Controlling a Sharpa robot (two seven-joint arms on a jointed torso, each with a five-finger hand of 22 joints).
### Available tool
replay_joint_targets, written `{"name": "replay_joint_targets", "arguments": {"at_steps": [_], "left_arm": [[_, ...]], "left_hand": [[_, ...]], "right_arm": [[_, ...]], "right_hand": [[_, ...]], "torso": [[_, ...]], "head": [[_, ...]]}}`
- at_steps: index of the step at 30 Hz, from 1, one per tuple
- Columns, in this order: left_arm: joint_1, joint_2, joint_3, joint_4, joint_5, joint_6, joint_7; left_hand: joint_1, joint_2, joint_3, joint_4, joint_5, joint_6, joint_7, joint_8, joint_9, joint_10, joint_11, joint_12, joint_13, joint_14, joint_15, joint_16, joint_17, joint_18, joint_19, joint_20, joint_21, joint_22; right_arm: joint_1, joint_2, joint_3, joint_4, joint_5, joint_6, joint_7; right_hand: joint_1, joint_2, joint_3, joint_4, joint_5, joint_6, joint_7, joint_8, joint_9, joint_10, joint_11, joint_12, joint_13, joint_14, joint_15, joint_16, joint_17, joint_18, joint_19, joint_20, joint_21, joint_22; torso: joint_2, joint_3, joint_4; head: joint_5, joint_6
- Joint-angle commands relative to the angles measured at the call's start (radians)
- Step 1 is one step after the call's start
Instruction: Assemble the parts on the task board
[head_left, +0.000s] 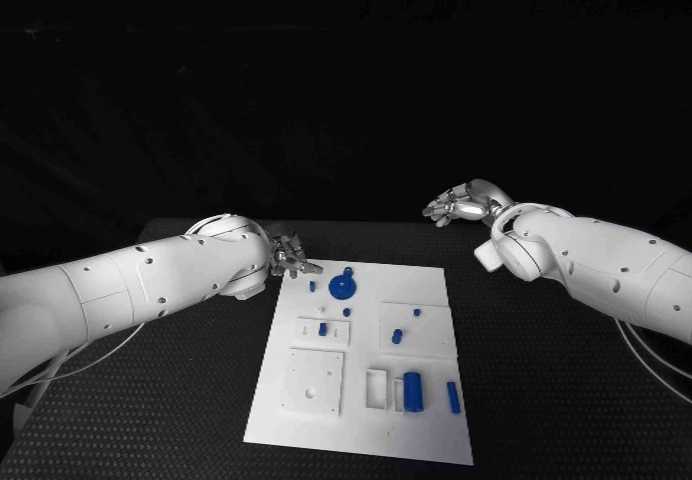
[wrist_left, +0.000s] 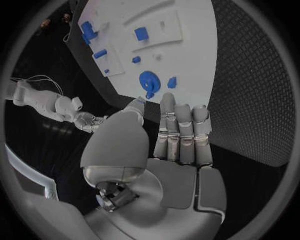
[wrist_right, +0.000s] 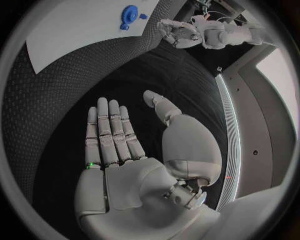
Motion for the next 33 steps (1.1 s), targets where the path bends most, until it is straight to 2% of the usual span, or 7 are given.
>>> {"name": "replay_joint_targets", "arguments": {"at_steps": [1, 11, 17, 21, 23, 30, 33], "left_arm": [[0.004, 0.028, 0.001, -0.058, 0.013, 0.078, 0.035], [0.002, 0.116, 0.000, -0.207, 0.004, 0.157, 0.037], [-0.002, 0.146, 0.000, -0.262, 0.002, 0.189, 0.043], [-0.005, 0.167, -0.001, -0.298, 0.002, 0.213, 0.041], [-0.006, 0.173, -0.001, -0.310, 0.002, 0.222, 0.035], [-0.007, 0.187, -0.001, -0.338, 0.005, 0.259, 0.032], [-0.009, 0.194, -0.001, -0.345, 0.007, 0.279, 0.032]], "left_hand": [[-0.022, 0.000, -0.008, 0.000, -0.012, -0.008, 0.003, -0.003, -0.003, -0.009, 0.002, -0.011, -0.001, -0.006, 0.004, -0.009, -0.003, -0.015, -0.007, -0.085, -0.012, -0.005], [-0.039, 0.011, 0.002, -0.001, -0.018, -0.034, 0.015, -0.006, -0.010, -0.037, 0.016, -0.038, -0.002, -0.035, 0.019, -0.034, -0.011, -0.027, -0.028, -0.080, -0.044, -0.011], [-0.088, 0.035, -0.017, 0.000, -0.026, -0.017, 0.007, 0.010, -0.009, -0.023, 0.008, -0.036, 0.008, -0.025, 0.012, -0.017, -0.001, -0.027, -0.018, -0.086, -0.039, 0.001], [-0.101, 0.032, -0.024, -0.001, -0.023, -0.005, 0.000, 0.018, -0.010, -0.011, 0.002, -0.031, 0.014, -0.017, 0.005, 0.000, 0.008, -0.025, -0.011, -0.092, -0.030, 0.012], [-0.098, 0.031, -0.026, -0.001, -0.012, -0.003, -0.001, 0.019, -0.010, -0.010, 0.001, -0.031, 0.016, -0.018, 0.003, 0.007, 0.011, -0.024, -0.011, -0.094, -0.027, 0.017], [-0.078, 0.031, -0.038, -0.002, 0.082, -0.008, 0.001, 0.020, -0.014, -0.017, 0.002, -0.033, 0.026, -0.032, 0.004, 0.031, 0.023, -0.026, -0.018, -0.096, -0.018, 0.039], [-0.075, 0.032, -0.041, -0.002, 0.097, -0.008, 0.001, 0.022, -0.014, -0.017, 0.002, -0.031, 0.030, -0.034, 0.004, 0.036, 0.025, -0.026, -0.019, -0.096, -0.017, 0.044]], "right_arm": [[-0.001, 0.001, 0.000, 0.001, 0.003, 0.011, 0.007], [0.000, -0.001, 0.000, 0.006, 0.003, 0.010, 0.007], [0.000, -0.002, 0.000, 0.009, 0.003, 0.009, 0.006], [0.000, 0.000, 0.000, 0.009, 0.003, 0.009, 0.007], [0.000, 0.001, 0.000, 0.010, 0.003, 0.008, 0.007], [0.000, 0.002, 0.000, 0.012, 0.003, 0.008, 0.006], [0.000, 0.003, 0.000, 0.011, 0.003, 0.009, 0.007]], "right_hand": [[-0.001, 0.007, -0.003, 0.000, 0.003, -0.008, -0.001, 0.001, -0.001, 0.006, 0.000, -0.005, -0.001, -0.006, 0.000, -0.005, 0.001, -0.015, -0.007, 0.002, -0.005, 0.001], [-0.001, 0.007, -0.003, 0.001, 0.004, -0.008, 0.000, 0.001, -0.002, 0.007, 0.000, -0.005, -0.002, -0.006, 0.000, -0.005, 0.002, -0.015, -0.007, 0.002, -0.005, 0.002], [0.000, 0.007, -0.003, 0.001, 0.004, -0.008, 0.000, 0.002, -0.002, 0.007, 0.000, -0.005, -0.002, -0.006, 0.000, -0.005, 0.002, -0.015, -0.007, 0.002, -0.006, 0.002], [0.000, 0.007, -0.003, 0.000, 0.005, -0.008, -0.001, 0.002, -0.002, 0.007, 0.000, -0.005, -0.002, -0.006, 0.000, -0.005, 0.002, -0.015, -0.007, 0.002, -0.006, 0.003], [0.000, 0.007, -0.003, 0.000, 0.006, -0.008, -0.001, 0.002, -0.002, 0.007, 0.000, -0.005, -0.002, -0.006, 0.000, -0.006, 0.002, -0.015, -0.007, 0.002, -0.006, 0.003], [0.000, 0.007, -0.002, 0.001, 0.011, -0.008, -0.001, 0.002, -0.002, 0.007, 0.000, -0.005, -0.003, -0.006, 0.000, -0.006, 0.003, -0.015, -0.006, 0.002, -0.008, 0.004], [0.000, 0.007, -0.002, 0.001, 0.013, -0.008, -0.001, 0.002, -0.003, 0.007, 0.000, -0.005, -0.003, -0.006, 0.000, -0.007, 0.004, -0.015, -0.006, 0.002, -0.008, 0.005]], "torso": [[0.001, 0.0004, -0.0007], [0.007, -0.0020, -0.0060], [0.013, -0.0031, -0.0101], [0.015, -0.0037, -0.0112], [0.015, -0.0037, -0.0110], [0.013, -0.0038, -0.0108], [0.013, -0.0036, -0.0102]], "head": [[0.000, 0.010], [0.003, 0.022], [0.006, 0.024], [0.008, 0.025], [0.007, 0.024], [0.005, 0.019], [0.004, 0.018]]}}
